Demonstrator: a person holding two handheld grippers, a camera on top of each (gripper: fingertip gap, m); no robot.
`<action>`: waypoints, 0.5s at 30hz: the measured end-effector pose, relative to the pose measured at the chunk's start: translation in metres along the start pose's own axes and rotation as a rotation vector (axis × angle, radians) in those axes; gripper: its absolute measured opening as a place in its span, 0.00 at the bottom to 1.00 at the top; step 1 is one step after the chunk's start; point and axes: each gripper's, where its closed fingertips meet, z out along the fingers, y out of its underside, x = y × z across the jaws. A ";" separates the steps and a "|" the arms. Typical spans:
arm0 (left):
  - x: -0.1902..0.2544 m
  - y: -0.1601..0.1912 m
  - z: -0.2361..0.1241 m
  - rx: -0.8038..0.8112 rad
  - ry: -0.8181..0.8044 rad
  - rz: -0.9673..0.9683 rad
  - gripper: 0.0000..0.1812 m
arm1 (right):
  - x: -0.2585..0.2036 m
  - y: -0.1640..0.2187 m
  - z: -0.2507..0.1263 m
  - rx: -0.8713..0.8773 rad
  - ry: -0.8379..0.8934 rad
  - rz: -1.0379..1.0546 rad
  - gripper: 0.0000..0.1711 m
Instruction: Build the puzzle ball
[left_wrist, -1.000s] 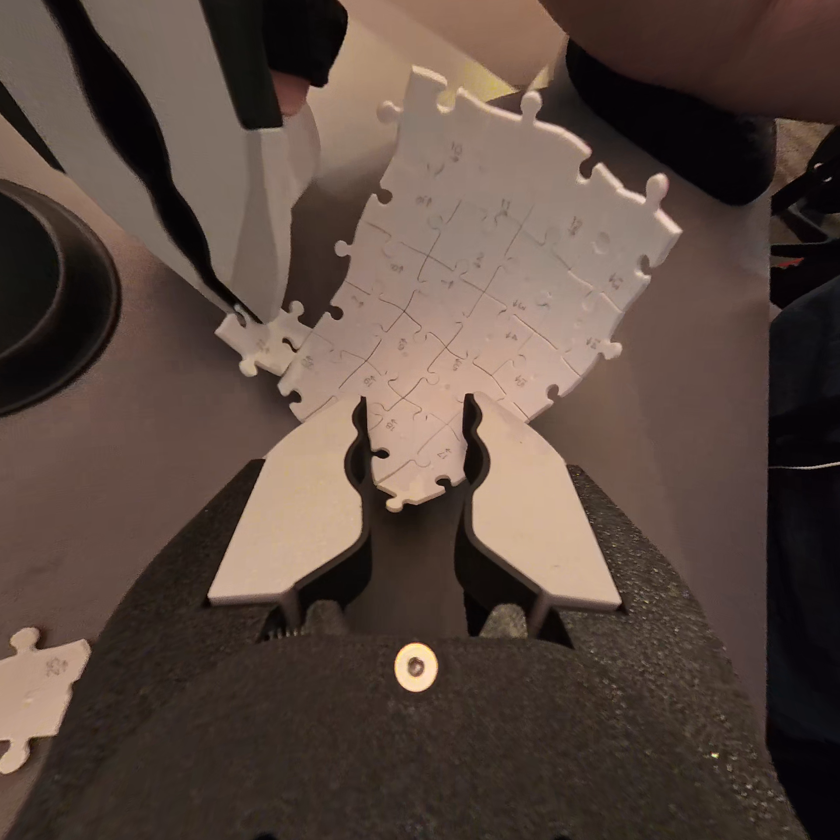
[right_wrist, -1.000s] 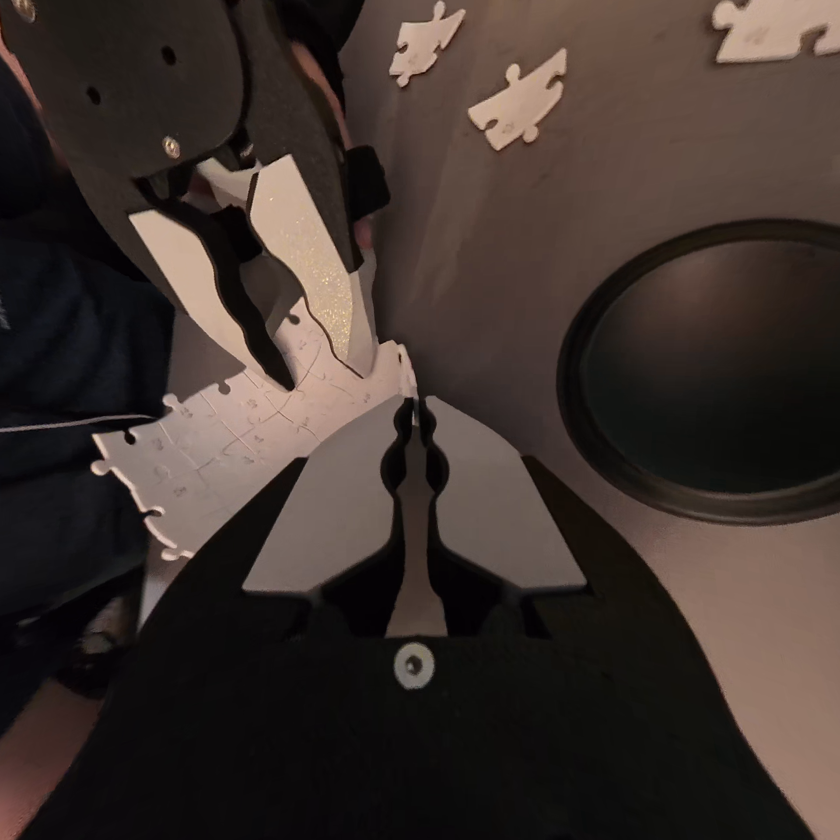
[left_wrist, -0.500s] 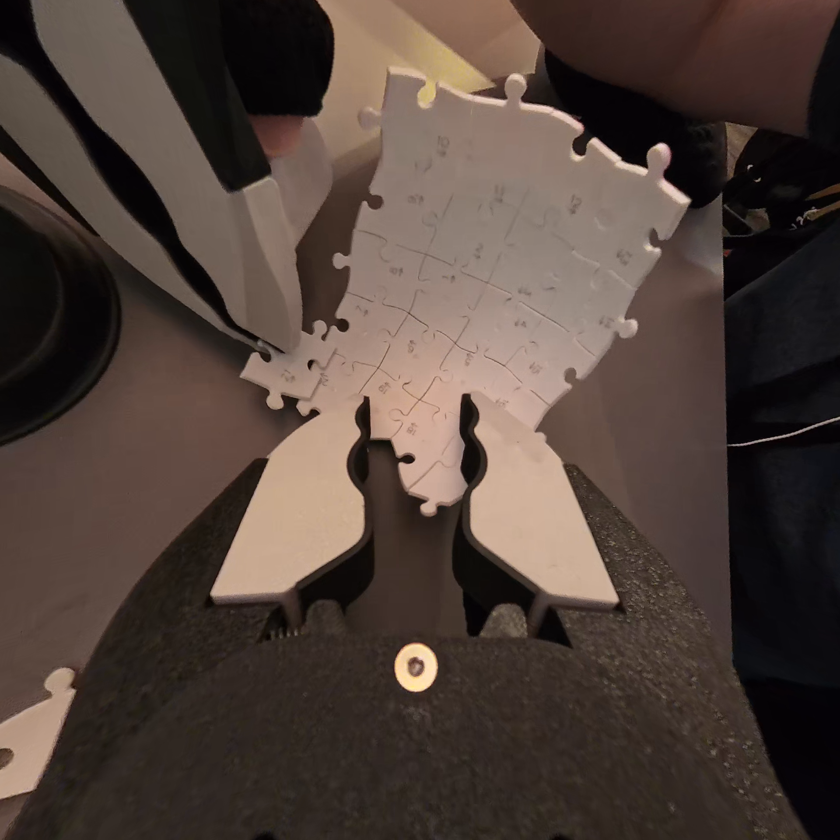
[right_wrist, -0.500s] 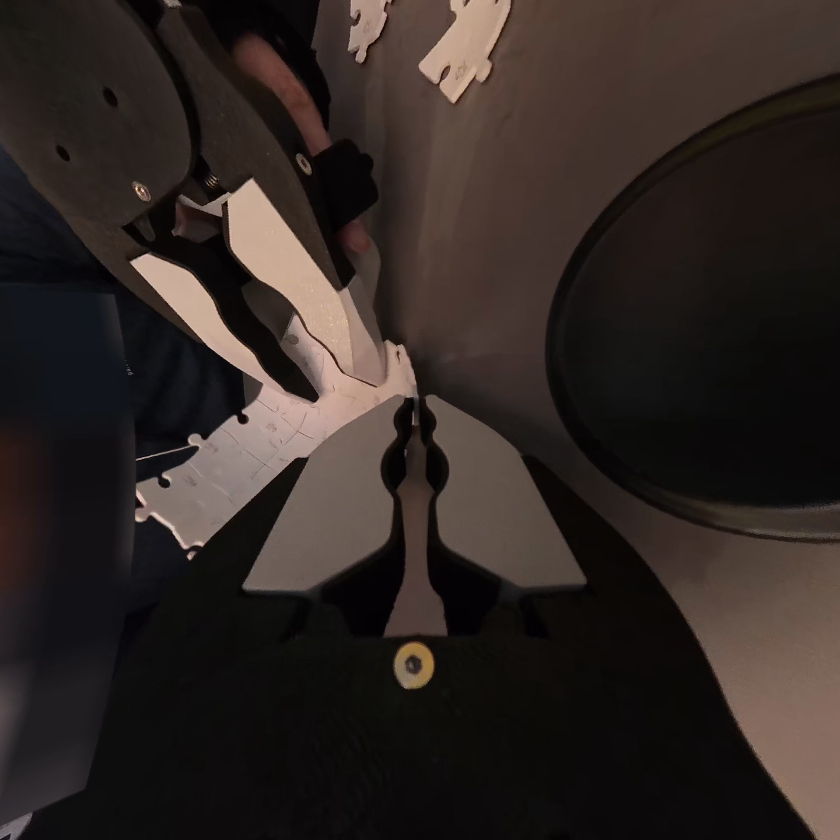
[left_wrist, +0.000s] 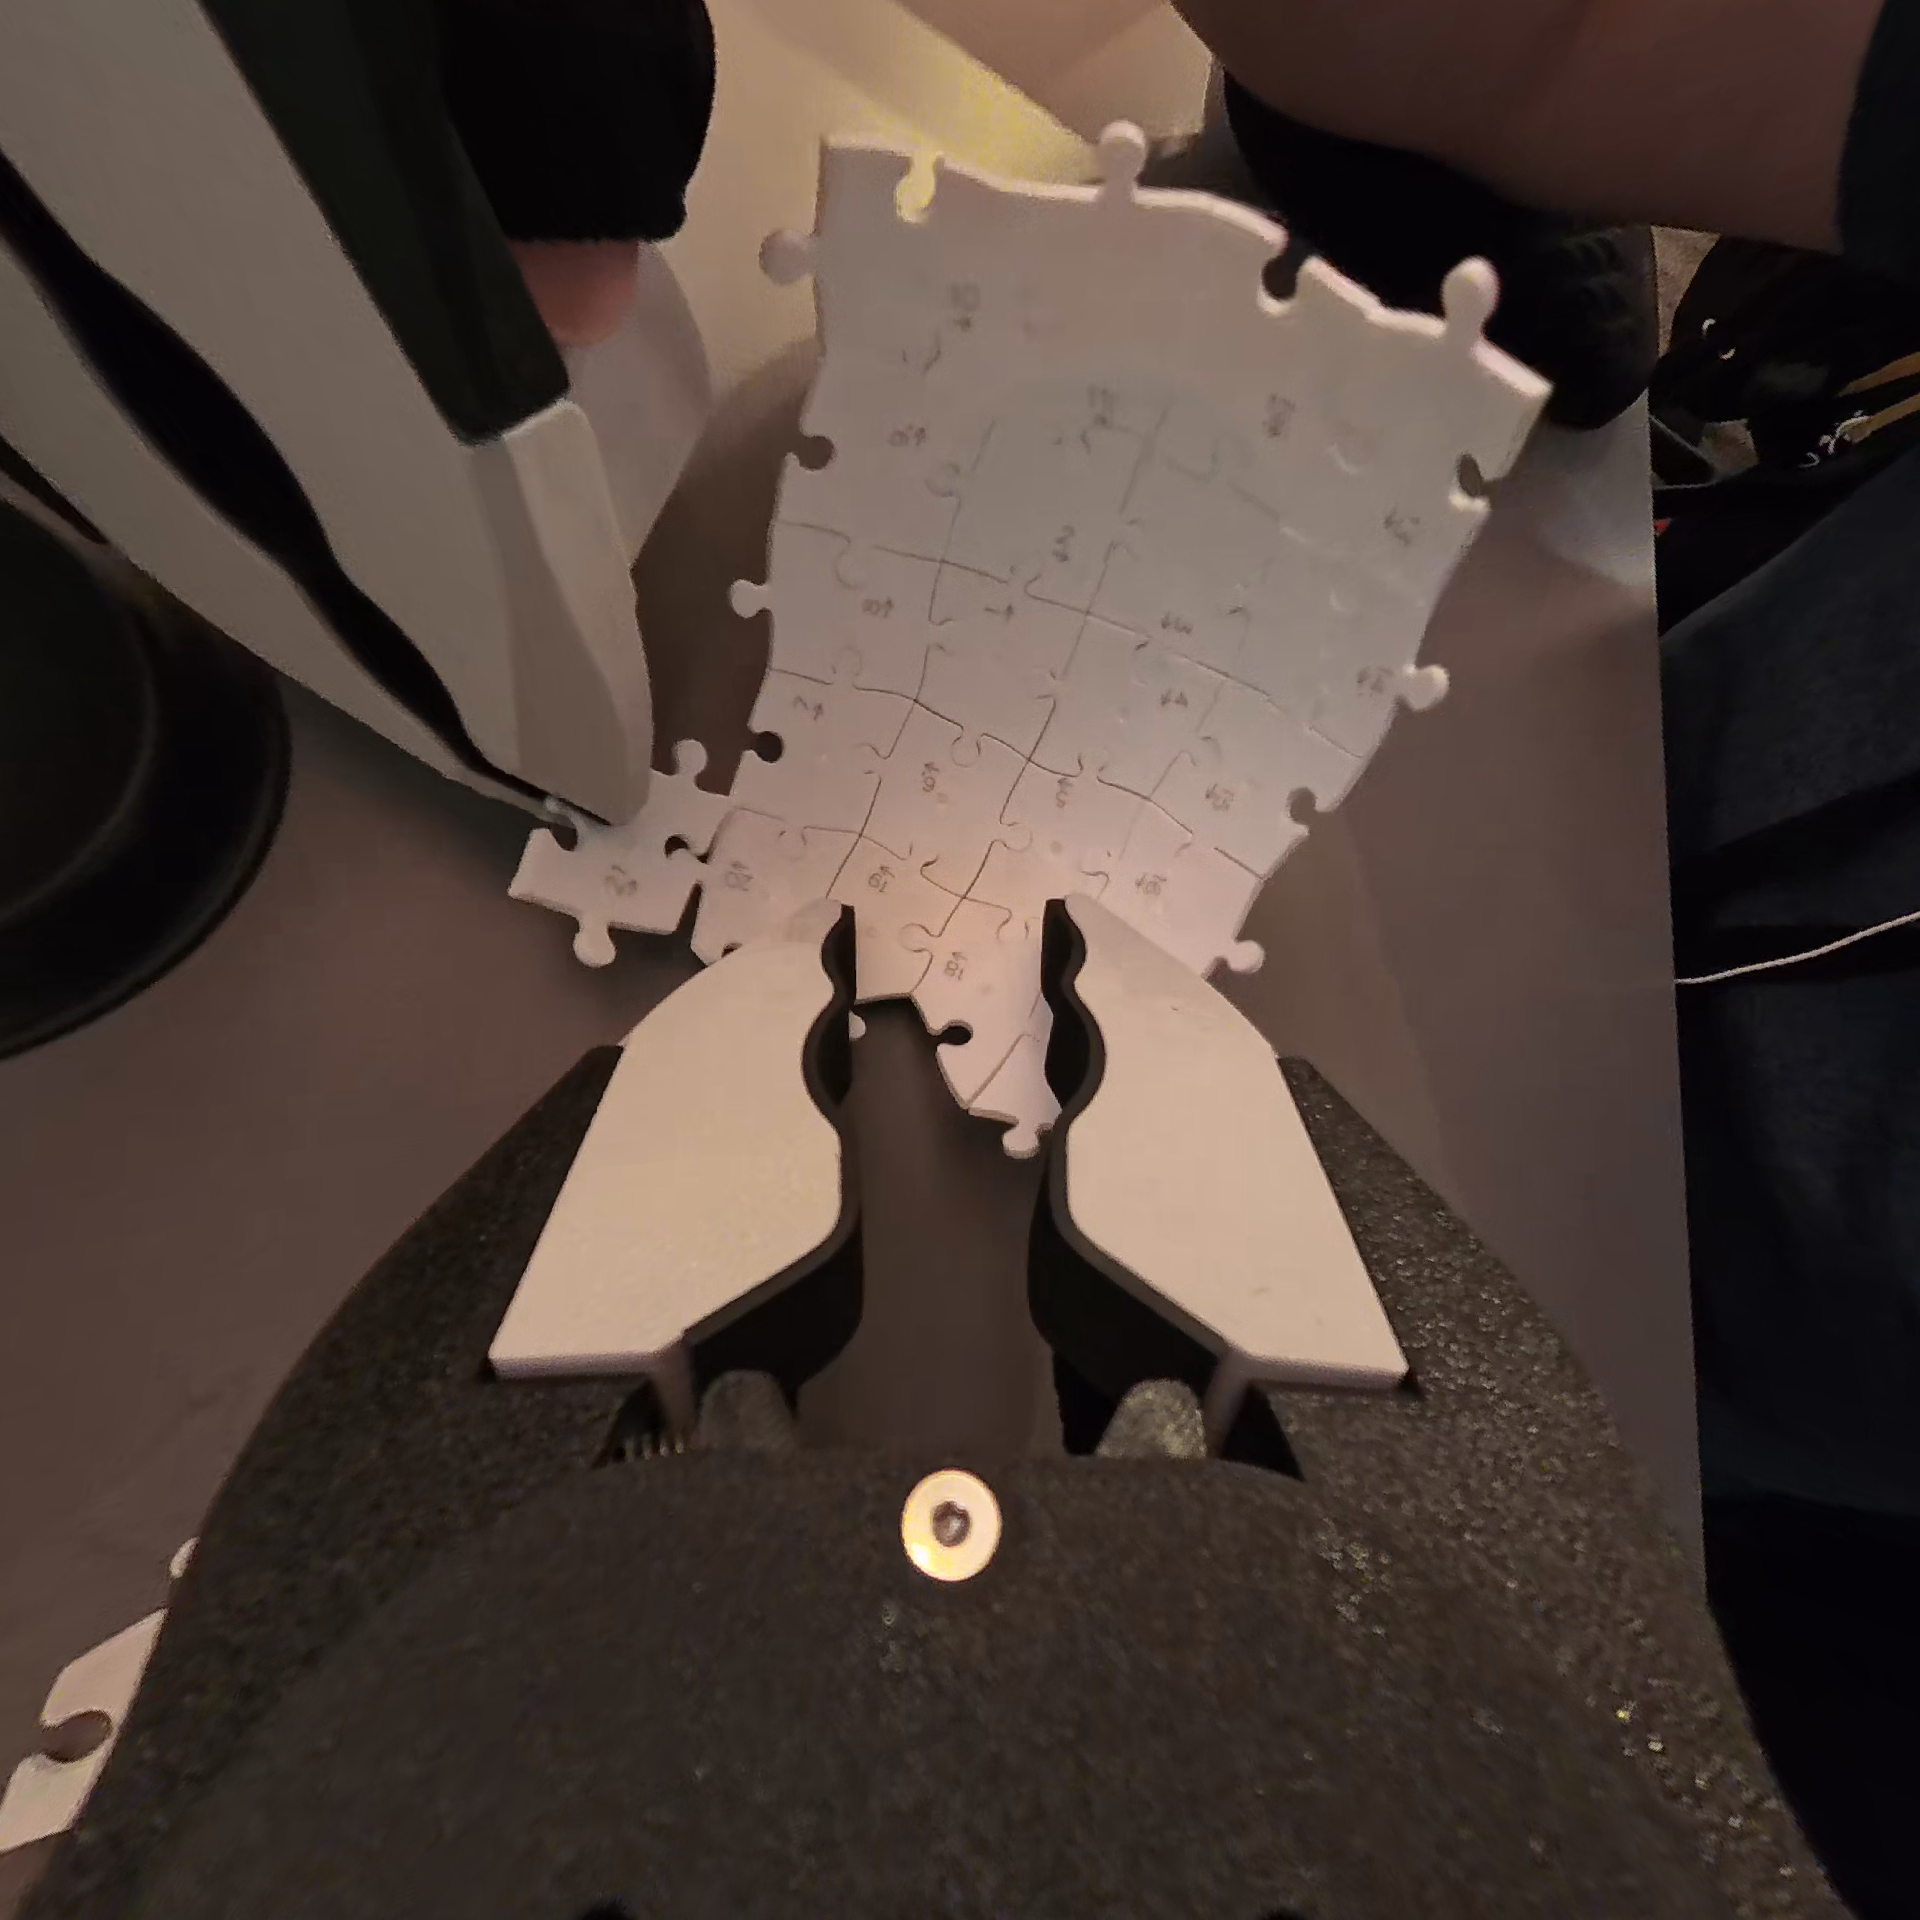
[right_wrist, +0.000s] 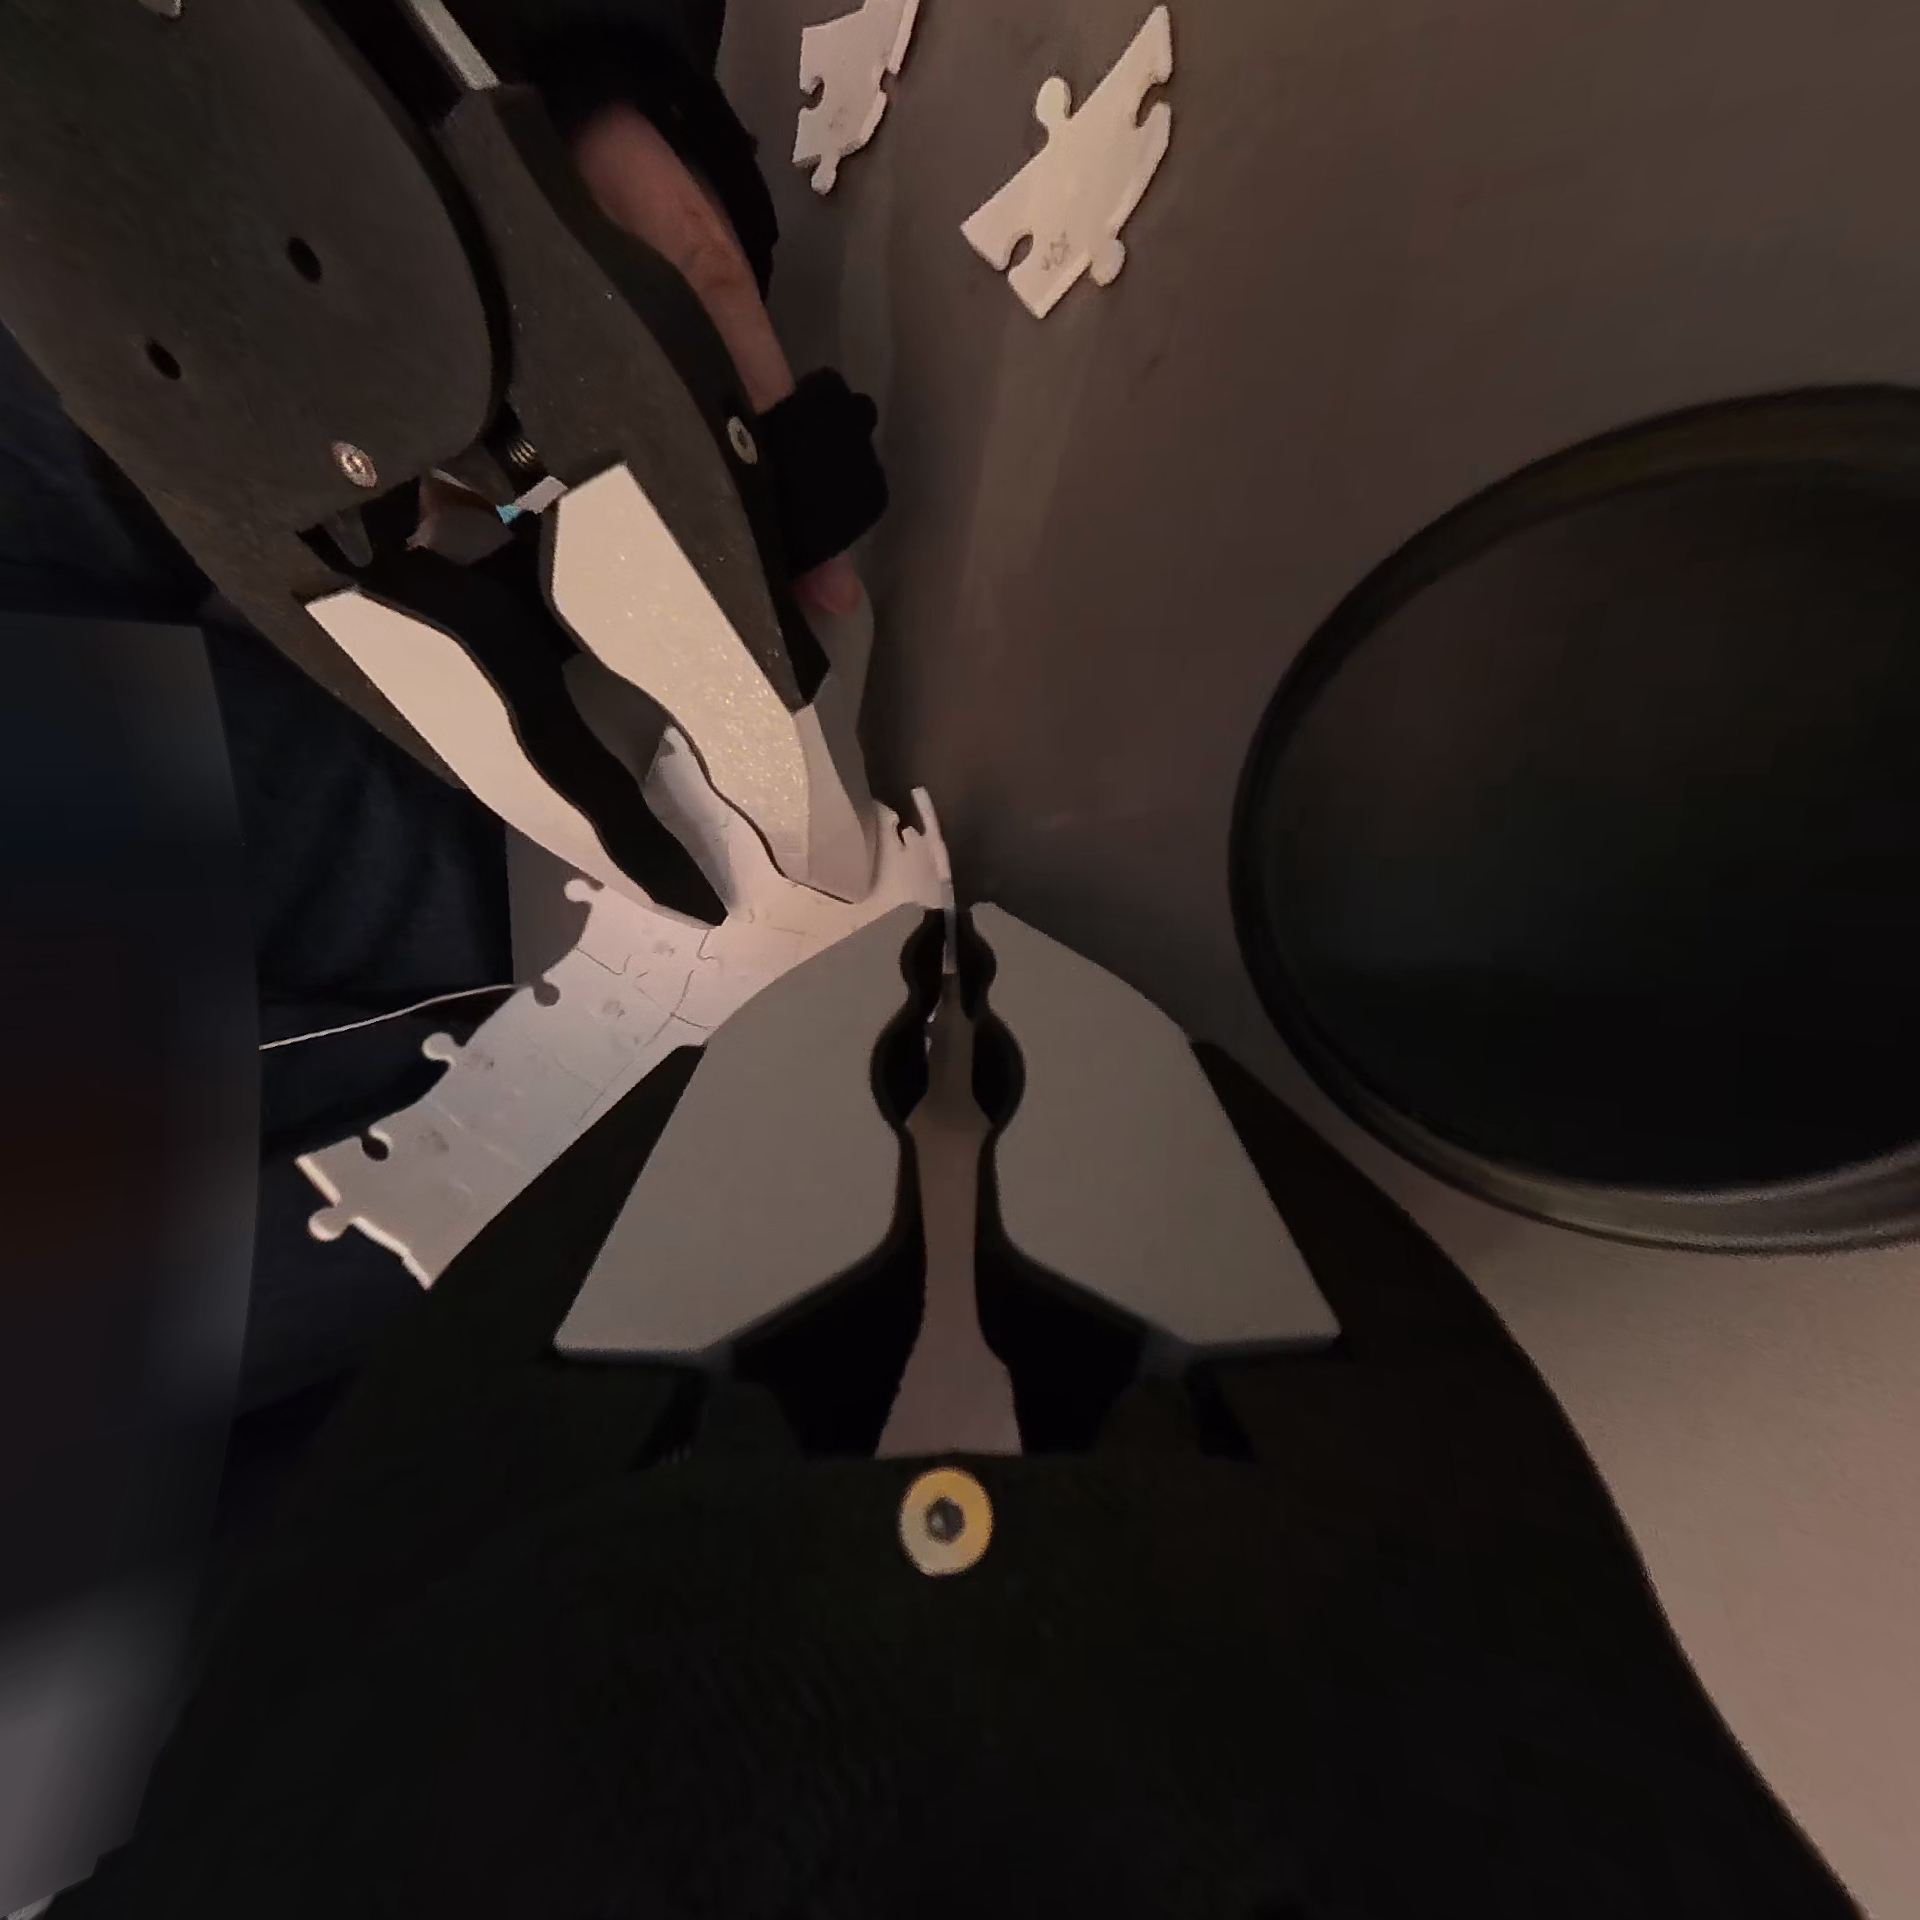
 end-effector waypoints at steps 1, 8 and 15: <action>0.000 0.000 0.000 -0.001 -0.001 0.001 0.19 | 0.000 0.000 0.001 -0.007 0.007 -0.009 0.02; -0.001 0.000 -0.001 0.002 0.005 -0.008 0.19 | 0.000 0.000 0.003 -0.077 0.010 -0.038 0.02; -0.004 0.000 -0.002 -0.008 0.018 -0.007 0.19 | 0.004 -0.001 0.004 -0.122 -0.010 -0.036 0.02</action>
